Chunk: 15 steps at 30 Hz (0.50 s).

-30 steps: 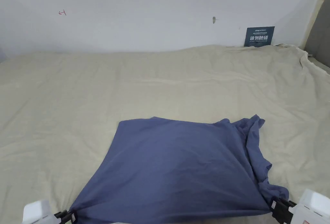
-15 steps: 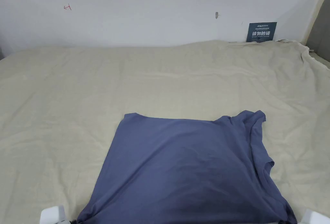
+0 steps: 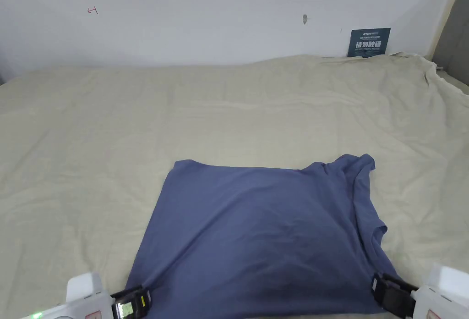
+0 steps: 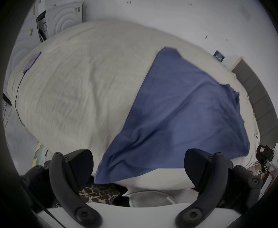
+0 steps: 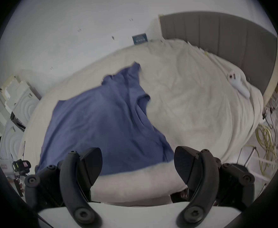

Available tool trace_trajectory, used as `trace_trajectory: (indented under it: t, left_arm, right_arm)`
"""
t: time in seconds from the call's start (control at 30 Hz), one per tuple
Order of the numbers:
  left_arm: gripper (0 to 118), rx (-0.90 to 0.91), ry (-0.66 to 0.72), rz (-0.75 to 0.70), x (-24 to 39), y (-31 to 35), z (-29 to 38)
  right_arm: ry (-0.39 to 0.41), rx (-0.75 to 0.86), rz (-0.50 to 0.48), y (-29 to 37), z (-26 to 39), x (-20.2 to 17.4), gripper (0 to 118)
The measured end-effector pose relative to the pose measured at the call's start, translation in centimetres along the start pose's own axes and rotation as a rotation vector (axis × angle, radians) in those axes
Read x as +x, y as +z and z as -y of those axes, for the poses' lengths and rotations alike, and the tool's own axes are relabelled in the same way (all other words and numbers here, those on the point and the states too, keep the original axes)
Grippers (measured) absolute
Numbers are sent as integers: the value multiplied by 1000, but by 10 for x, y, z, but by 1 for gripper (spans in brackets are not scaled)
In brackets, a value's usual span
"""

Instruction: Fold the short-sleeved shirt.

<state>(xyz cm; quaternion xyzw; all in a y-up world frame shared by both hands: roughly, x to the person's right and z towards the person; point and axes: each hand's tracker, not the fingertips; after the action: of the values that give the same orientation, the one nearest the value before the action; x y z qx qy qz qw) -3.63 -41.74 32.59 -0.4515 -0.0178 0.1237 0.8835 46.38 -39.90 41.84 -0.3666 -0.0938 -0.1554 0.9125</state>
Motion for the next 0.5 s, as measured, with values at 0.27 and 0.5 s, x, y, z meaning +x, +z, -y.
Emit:
trace_trajectory:
  t: [0.27, 0.5]
  left_arm:
    - [114, 217, -82, 31, 42, 46, -41]
    - [69, 417, -204, 38, 81, 63, -64]
  right_arm:
    - [134, 208, -45, 34, -48, -19, 93]
    - [244, 357, 2, 44, -65, -30, 74]
